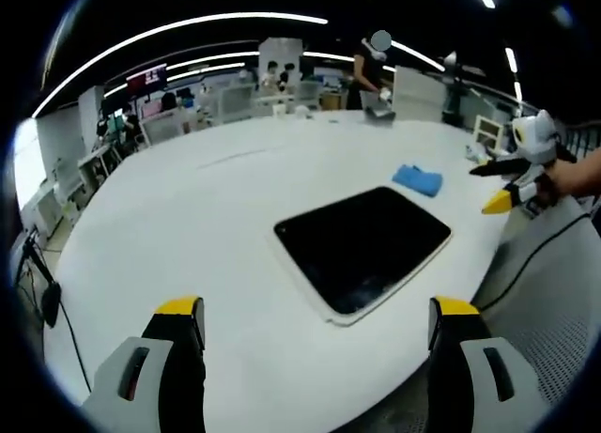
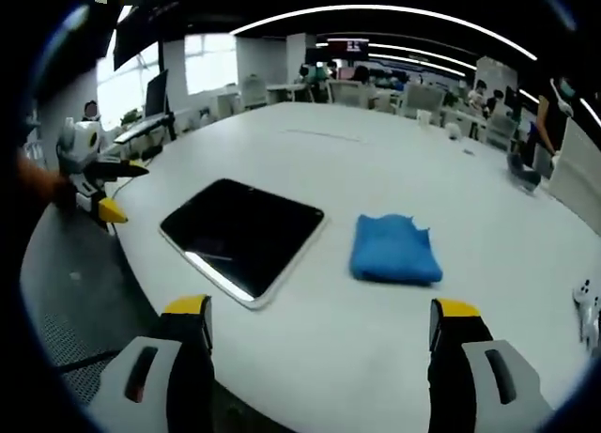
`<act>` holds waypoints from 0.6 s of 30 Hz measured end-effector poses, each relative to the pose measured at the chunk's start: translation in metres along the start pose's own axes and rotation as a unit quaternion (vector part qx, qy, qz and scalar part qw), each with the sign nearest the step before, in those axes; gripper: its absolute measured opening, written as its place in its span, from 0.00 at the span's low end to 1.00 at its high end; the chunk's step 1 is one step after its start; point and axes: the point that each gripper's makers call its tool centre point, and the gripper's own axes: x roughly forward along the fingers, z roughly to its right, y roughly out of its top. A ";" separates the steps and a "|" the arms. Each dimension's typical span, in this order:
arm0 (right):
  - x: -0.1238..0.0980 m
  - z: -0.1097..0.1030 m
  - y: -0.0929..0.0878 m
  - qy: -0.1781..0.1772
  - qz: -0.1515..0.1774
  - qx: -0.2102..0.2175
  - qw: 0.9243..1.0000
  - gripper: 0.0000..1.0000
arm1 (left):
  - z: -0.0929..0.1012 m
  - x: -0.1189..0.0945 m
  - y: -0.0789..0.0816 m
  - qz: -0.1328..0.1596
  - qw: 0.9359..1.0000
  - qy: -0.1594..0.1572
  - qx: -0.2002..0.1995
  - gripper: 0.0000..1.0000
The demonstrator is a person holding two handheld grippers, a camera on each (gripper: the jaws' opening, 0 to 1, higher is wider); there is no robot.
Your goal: Wipe the mirror surface with the cleaning cloth until all visible marks leave the cleaned area.
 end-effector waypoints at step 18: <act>0.001 0.002 -0.003 -0.005 -0.011 0.004 1.000 1.00 | 0.003 0.000 0.001 0.001 1.000 -0.007 0.002 0.99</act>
